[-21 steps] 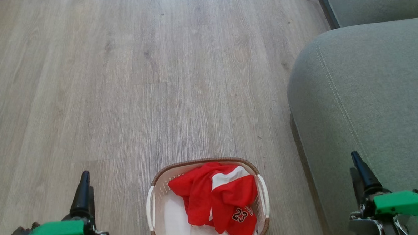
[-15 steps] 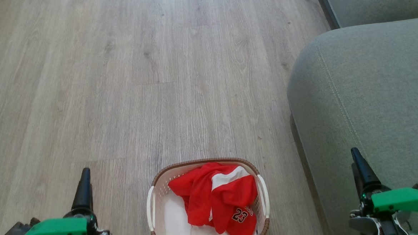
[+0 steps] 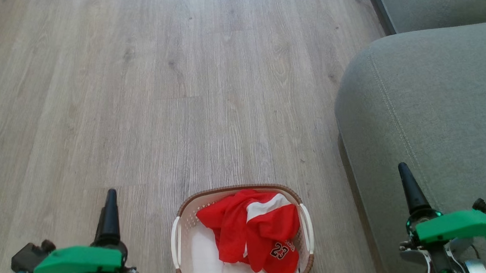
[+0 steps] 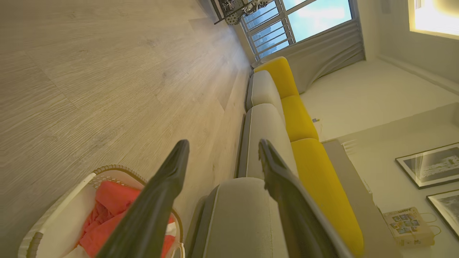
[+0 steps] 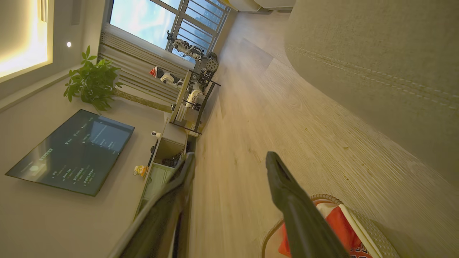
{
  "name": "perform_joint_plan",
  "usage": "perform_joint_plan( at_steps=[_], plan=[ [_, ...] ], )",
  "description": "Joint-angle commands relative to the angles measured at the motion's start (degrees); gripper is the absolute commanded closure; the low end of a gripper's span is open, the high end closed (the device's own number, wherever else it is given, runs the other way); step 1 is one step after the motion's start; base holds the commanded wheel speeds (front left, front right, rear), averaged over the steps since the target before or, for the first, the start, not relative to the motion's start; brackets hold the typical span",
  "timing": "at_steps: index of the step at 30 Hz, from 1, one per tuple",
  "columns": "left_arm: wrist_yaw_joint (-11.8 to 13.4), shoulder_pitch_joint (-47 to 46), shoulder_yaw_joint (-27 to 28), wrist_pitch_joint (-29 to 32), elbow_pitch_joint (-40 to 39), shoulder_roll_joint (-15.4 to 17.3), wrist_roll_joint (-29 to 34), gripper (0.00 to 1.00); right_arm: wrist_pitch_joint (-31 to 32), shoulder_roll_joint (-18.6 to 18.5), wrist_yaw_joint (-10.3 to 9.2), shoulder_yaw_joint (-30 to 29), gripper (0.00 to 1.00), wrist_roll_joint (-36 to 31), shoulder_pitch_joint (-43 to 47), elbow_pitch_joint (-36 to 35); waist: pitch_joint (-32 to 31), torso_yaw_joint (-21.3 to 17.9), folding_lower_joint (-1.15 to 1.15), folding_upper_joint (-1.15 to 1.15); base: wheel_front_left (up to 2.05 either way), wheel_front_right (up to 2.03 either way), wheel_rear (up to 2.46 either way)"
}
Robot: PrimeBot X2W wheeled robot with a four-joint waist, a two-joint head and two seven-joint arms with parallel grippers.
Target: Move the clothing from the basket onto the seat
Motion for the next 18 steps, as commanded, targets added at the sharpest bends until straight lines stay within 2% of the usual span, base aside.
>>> perform_joint_plan(
  at_steps=[1,18],
  plan=[
    [0.12,-0.76,0.23,-0.57,-2.66,0.67,1.82,0.0,-0.66,-0.44,0.0,0.84,0.0,-1.57,-1.6,-2.6,0.0,0.01,0.0,0.0,0.0,0.0,0.0],
    [2.11,0.9,-2.26,-3.42,-4.43,1.34,18.62,0.0,-3.53,-0.54,0.0,3.42,0.0,-14.4,-1.24,-2.81,-0.2,0.14,0.0,0.0,0.0,0.0,0.0]
  ],
)
